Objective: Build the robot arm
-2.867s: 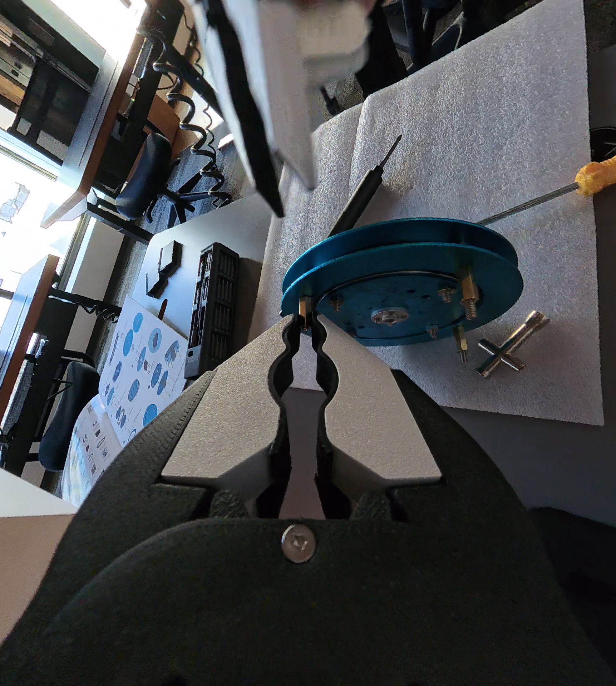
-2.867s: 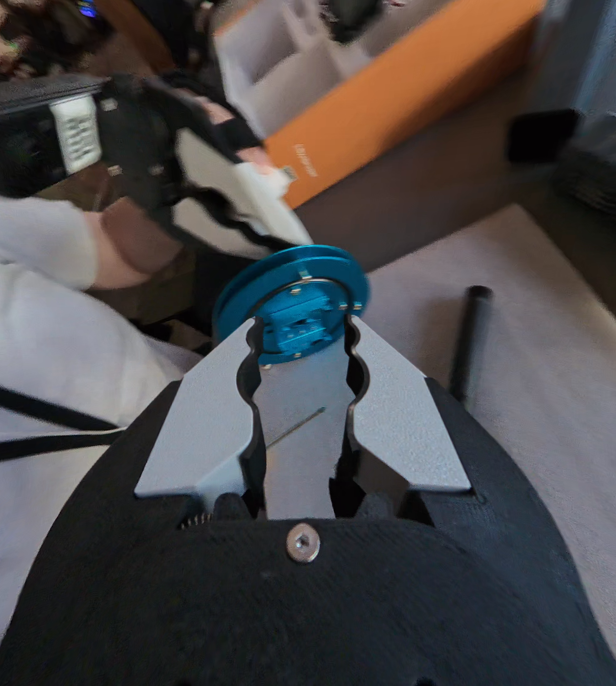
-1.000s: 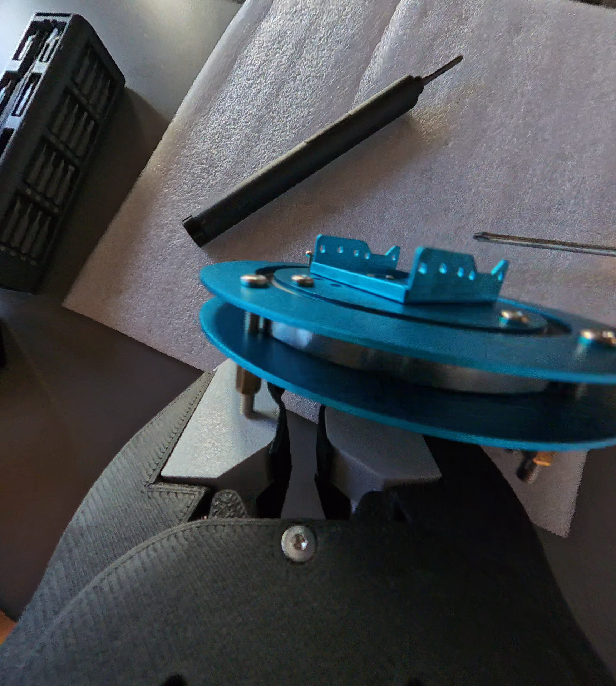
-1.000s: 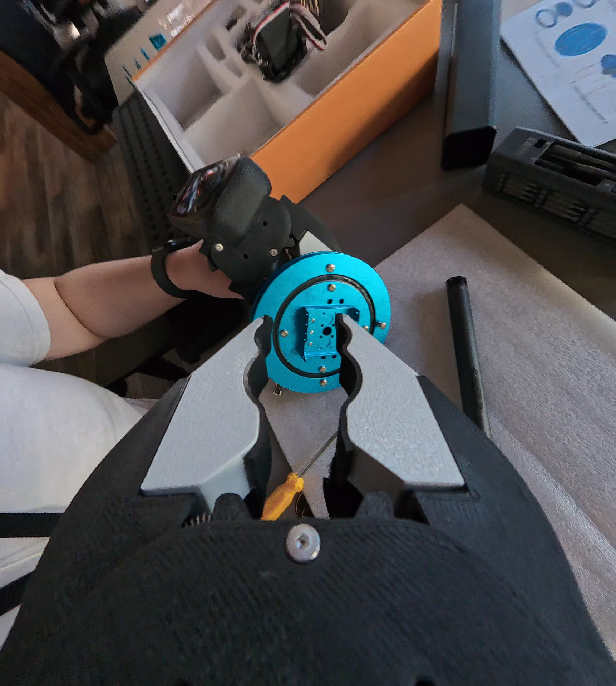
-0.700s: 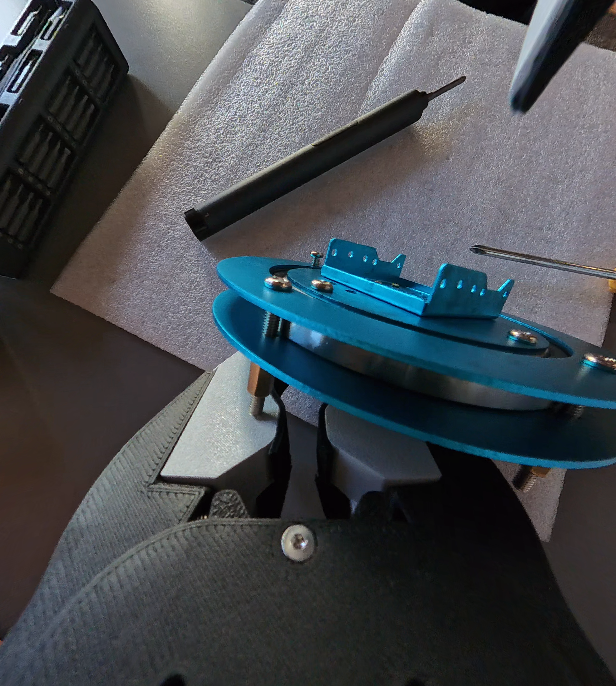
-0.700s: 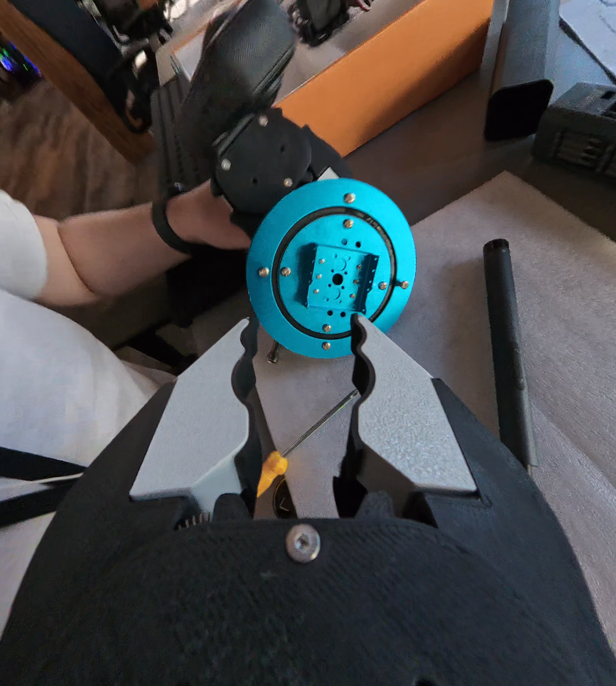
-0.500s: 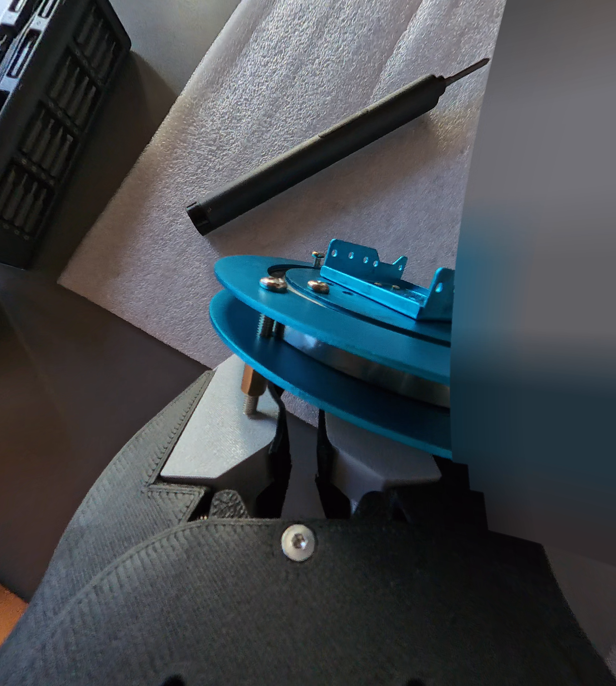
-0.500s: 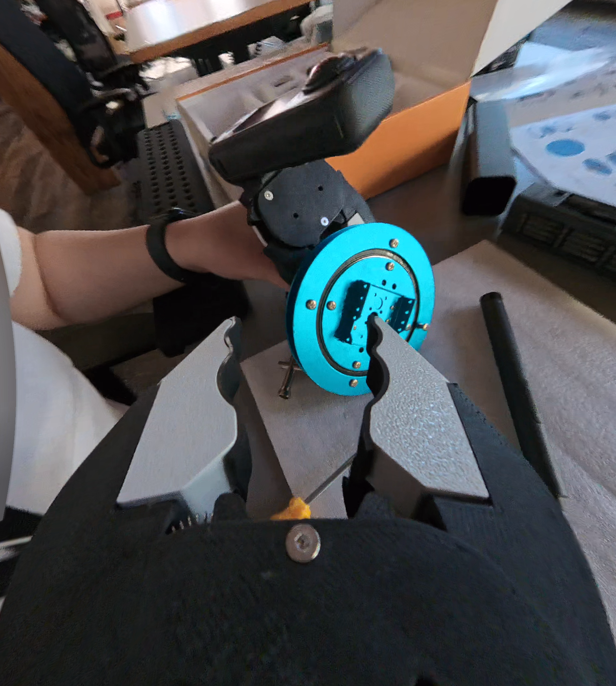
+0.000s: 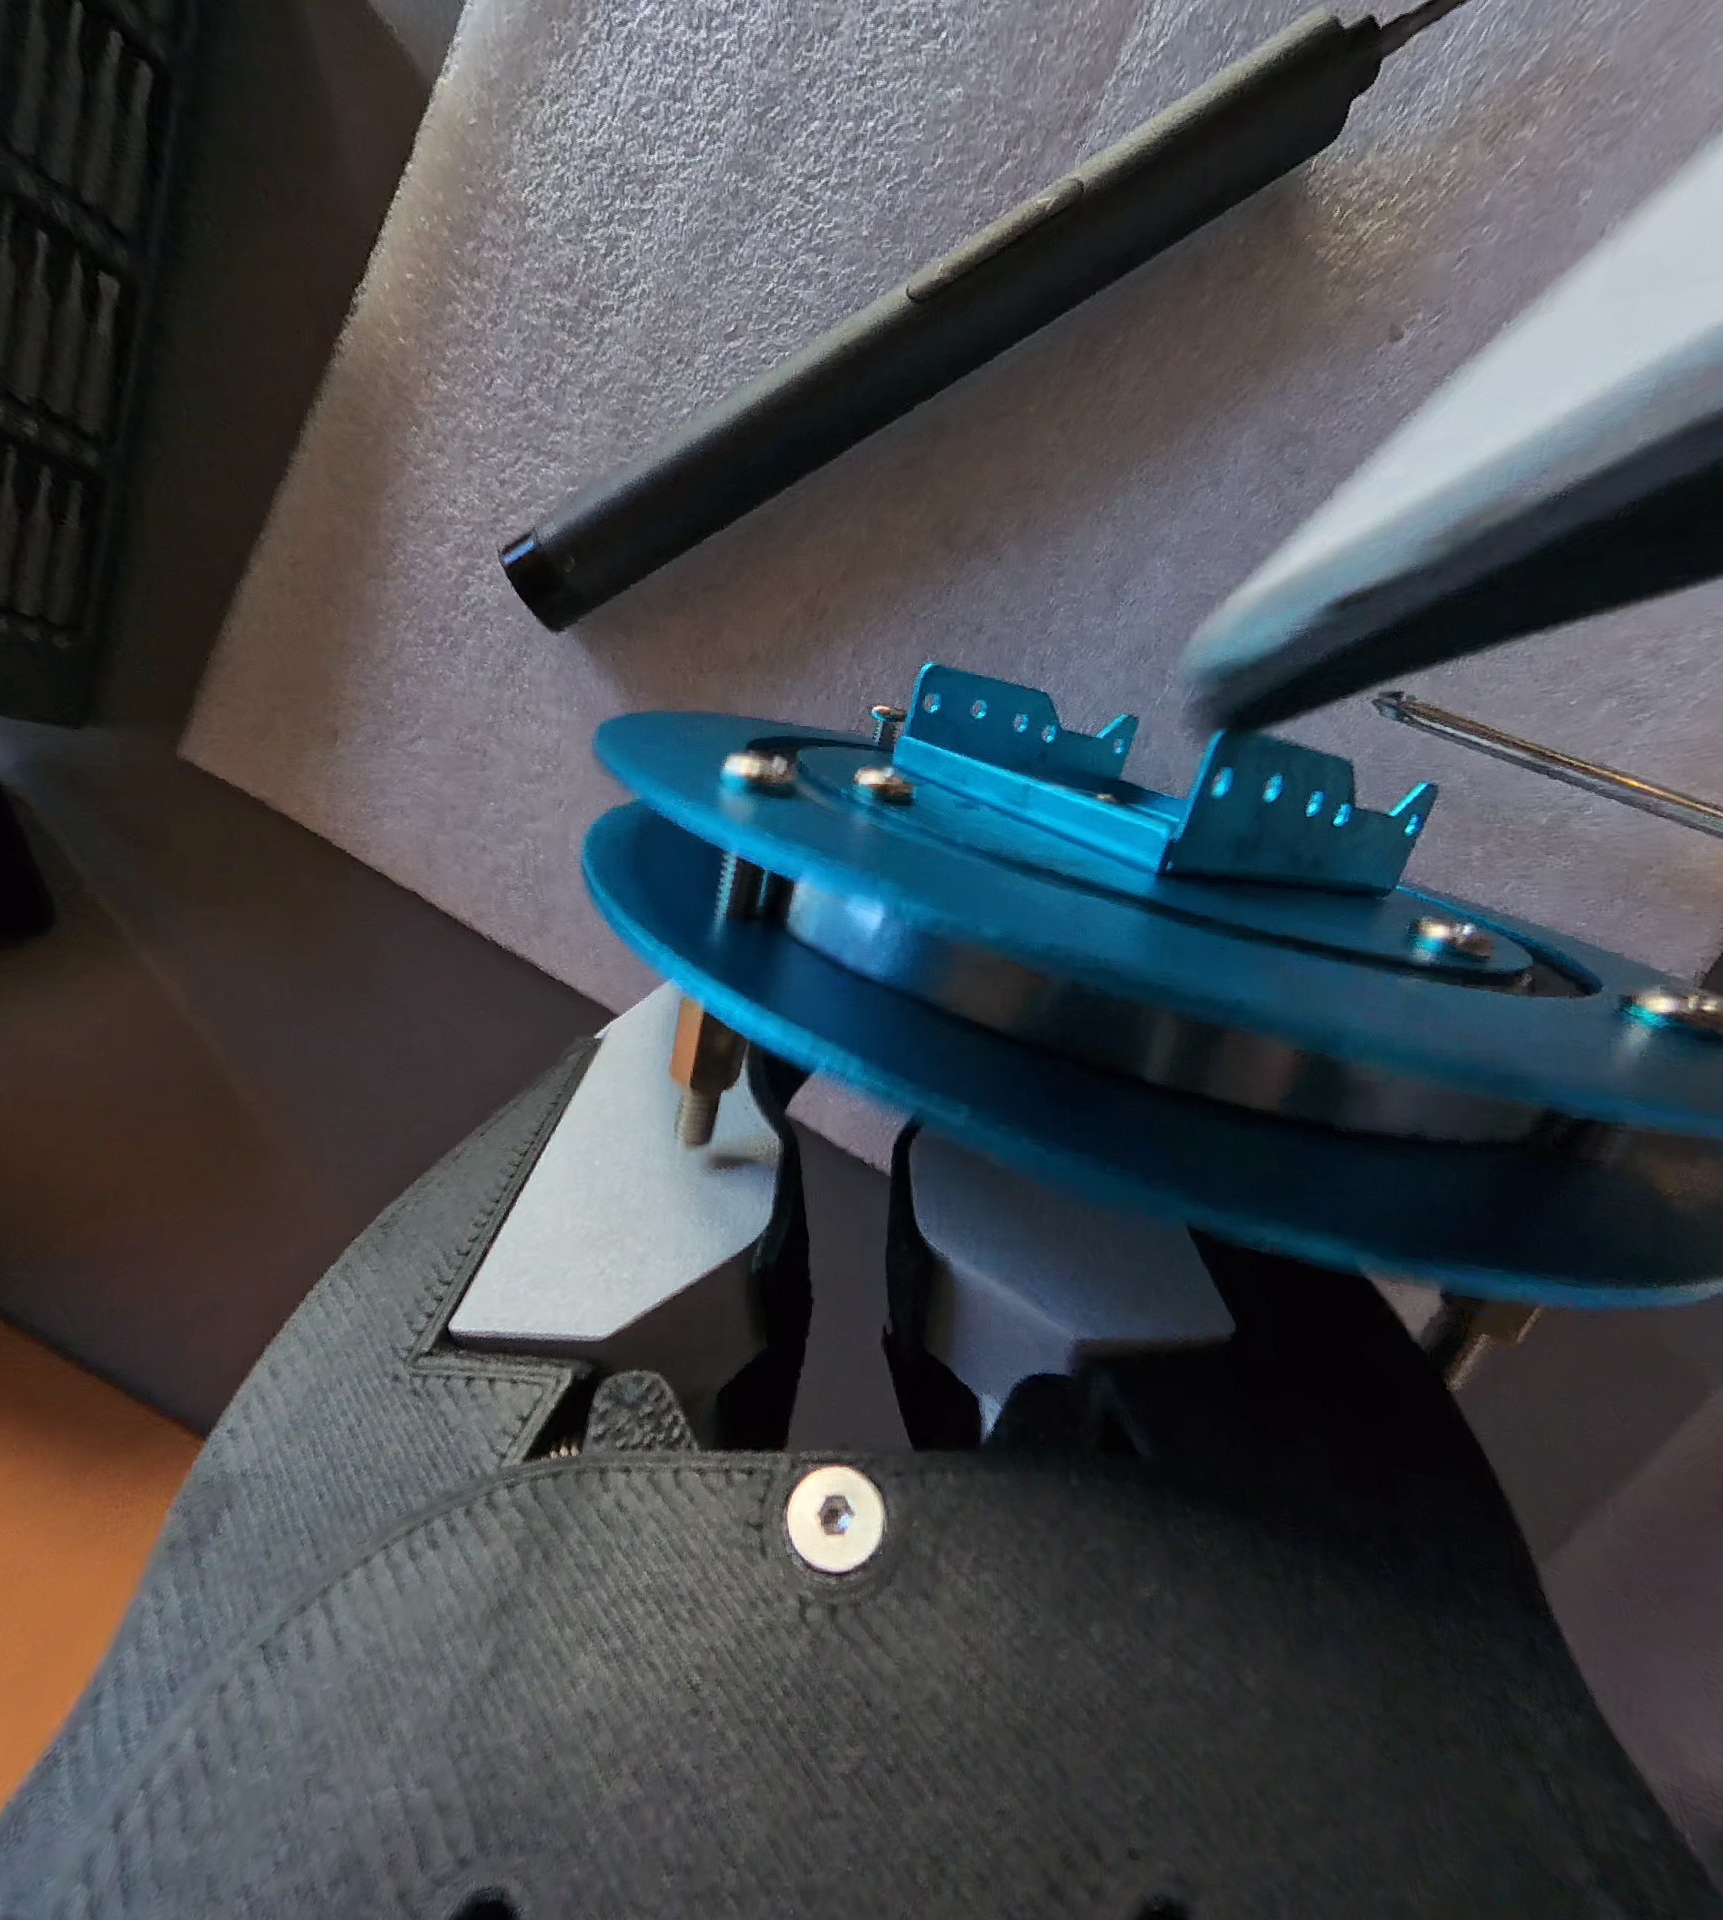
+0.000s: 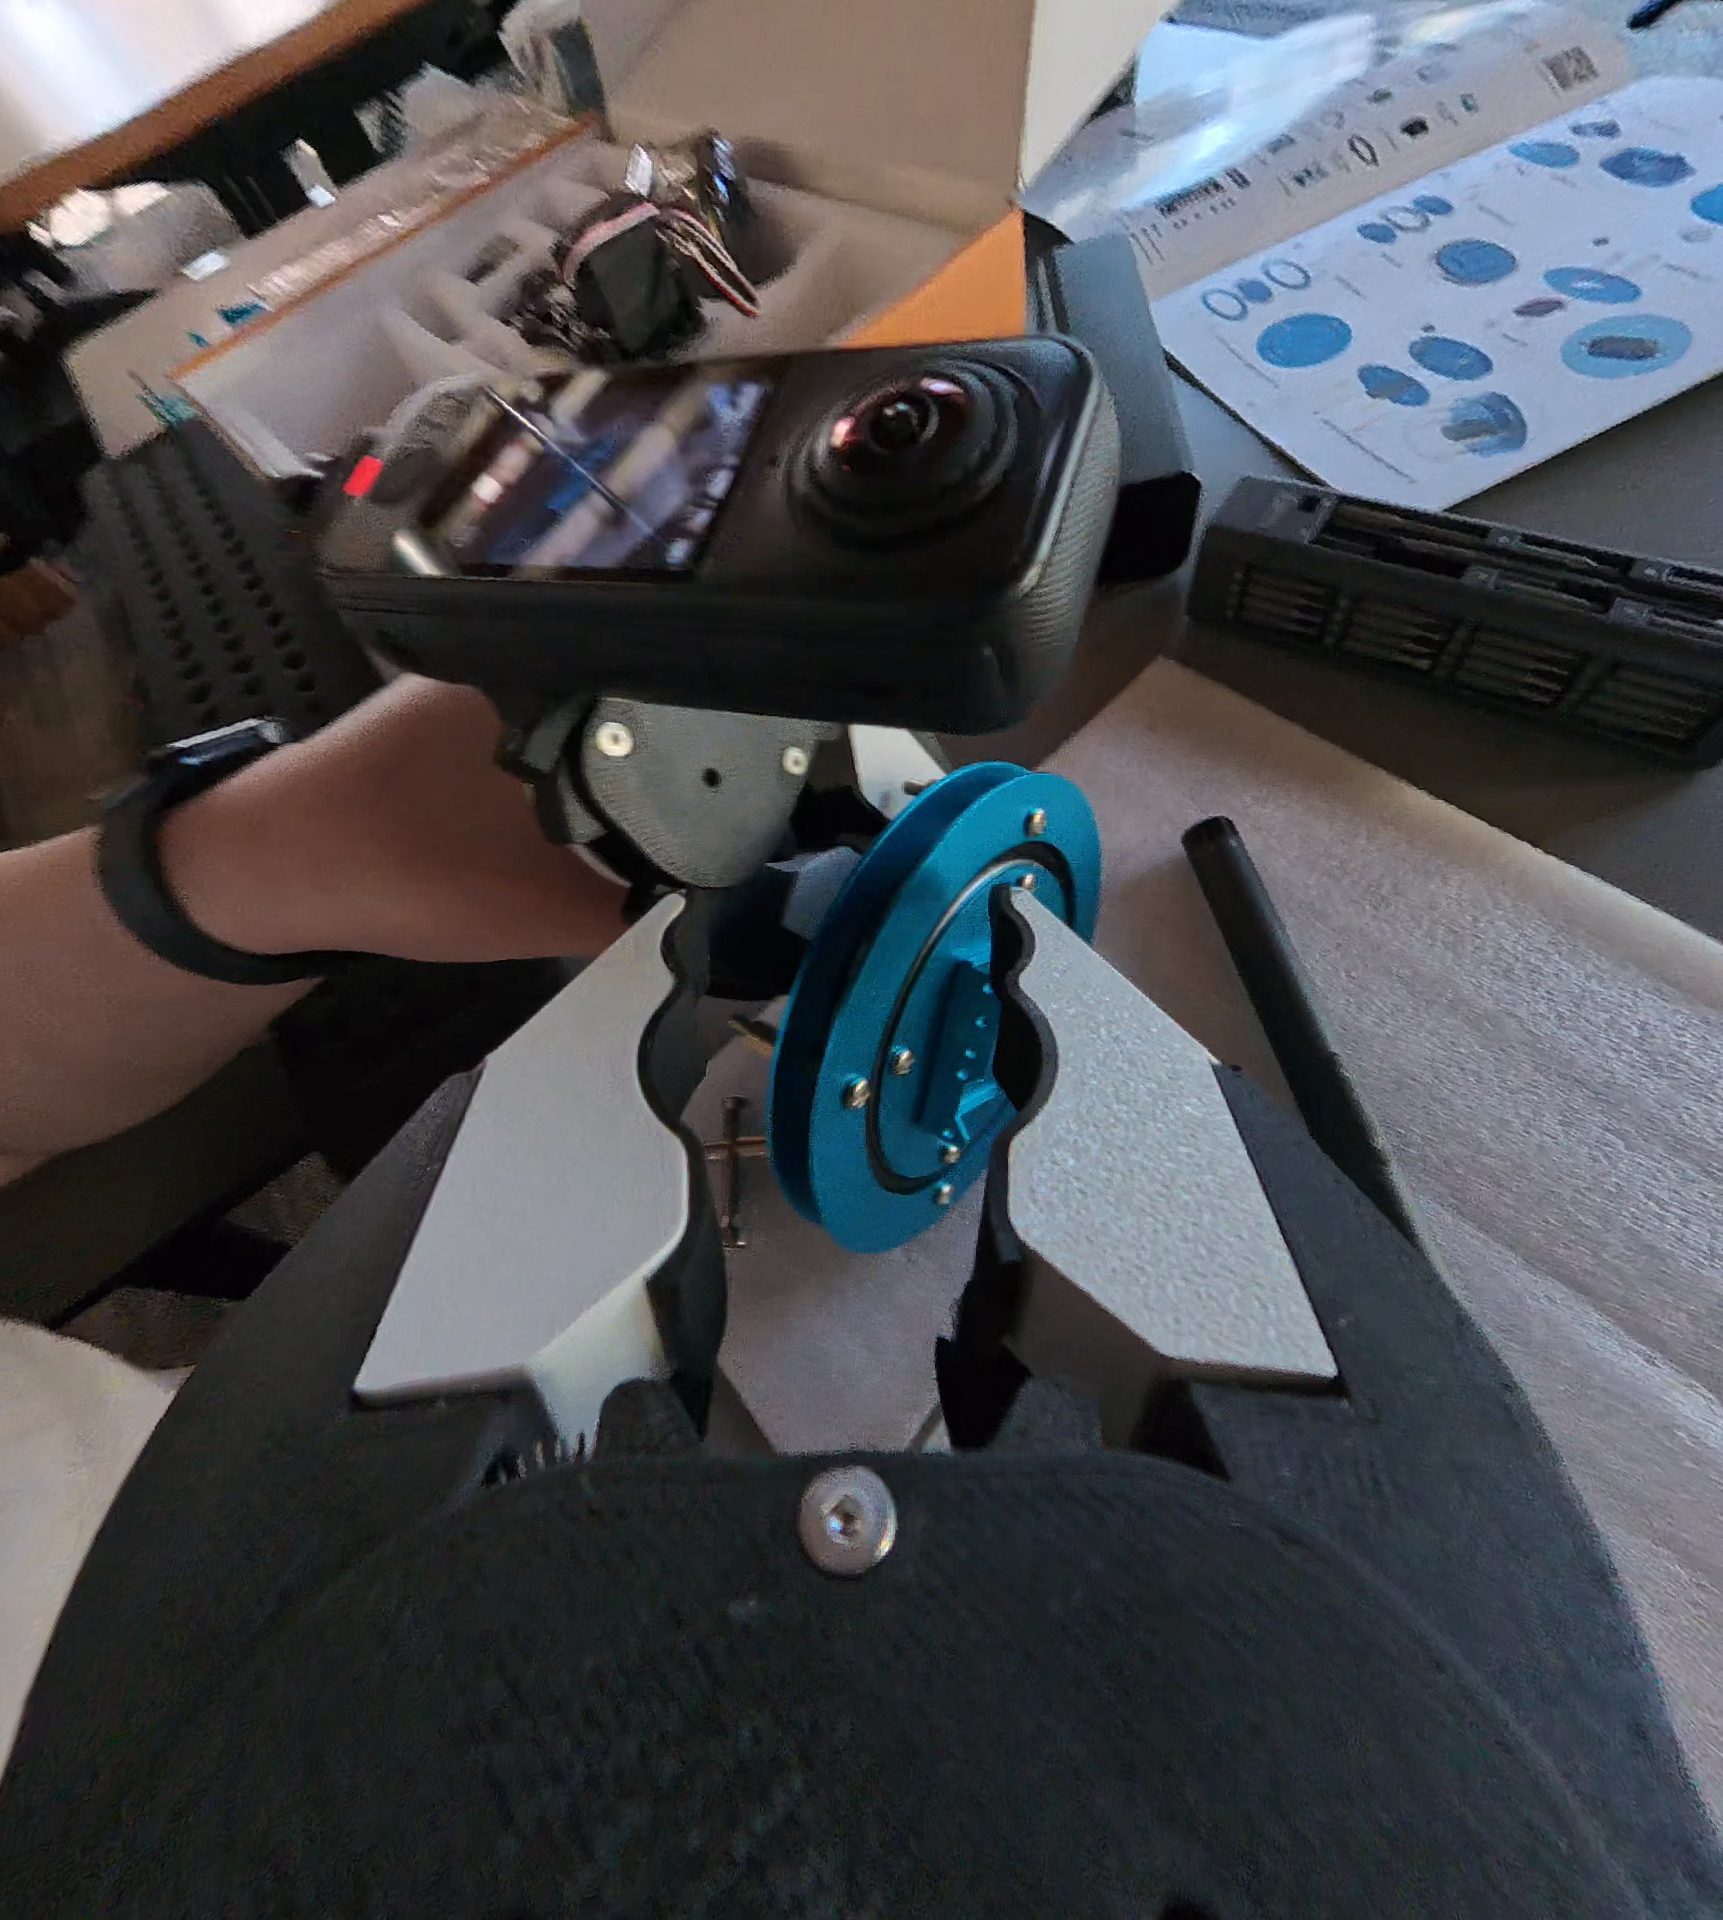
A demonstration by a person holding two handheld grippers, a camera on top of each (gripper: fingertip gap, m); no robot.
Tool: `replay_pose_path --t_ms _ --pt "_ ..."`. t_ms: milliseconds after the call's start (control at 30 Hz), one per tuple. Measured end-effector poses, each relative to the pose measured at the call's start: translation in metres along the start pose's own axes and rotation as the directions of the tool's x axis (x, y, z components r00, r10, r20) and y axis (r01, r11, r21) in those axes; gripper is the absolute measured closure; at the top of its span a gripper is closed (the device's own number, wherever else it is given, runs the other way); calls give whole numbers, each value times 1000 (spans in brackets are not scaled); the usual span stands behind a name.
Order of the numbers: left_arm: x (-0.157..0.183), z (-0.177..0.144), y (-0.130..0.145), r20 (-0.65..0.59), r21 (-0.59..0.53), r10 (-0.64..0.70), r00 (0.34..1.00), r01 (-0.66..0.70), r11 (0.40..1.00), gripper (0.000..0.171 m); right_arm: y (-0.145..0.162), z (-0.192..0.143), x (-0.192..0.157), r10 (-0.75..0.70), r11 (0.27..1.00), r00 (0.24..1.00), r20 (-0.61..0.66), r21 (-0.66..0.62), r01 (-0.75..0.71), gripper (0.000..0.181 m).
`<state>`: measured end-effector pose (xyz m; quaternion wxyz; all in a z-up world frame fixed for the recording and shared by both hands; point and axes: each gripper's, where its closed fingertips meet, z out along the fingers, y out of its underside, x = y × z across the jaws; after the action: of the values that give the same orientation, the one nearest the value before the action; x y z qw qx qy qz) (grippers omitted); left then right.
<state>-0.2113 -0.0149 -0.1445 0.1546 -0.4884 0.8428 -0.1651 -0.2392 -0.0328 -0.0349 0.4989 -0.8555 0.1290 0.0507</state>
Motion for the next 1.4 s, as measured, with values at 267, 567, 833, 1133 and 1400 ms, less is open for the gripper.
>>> replay_pose_path --t_ms 267,567,833,1133,1400 --pt "2 -1 -9 -32 131 118 993 -113 985 167 23 2 25 12 987 998 -59 -160 -21 151" --pt "5 -3 -2 -48 295 196 979 -174 940 167 22 -1 31 75 987 996 -44 -139 -81 160" --pt "5 -5 -3 -28 362 165 986 -144 921 167 21 1 29 120 984 992 -46 -126 -125 160" --pt "3 -1 -6 -113 346 228 967 -176 922 168 20 3 20 115 977 991 -65 -172 -125 152" --pt "3 -3 -6 -114 373 231 966 -174 911 167 19 7 15 115 975 992 -58 -182 -124 150"
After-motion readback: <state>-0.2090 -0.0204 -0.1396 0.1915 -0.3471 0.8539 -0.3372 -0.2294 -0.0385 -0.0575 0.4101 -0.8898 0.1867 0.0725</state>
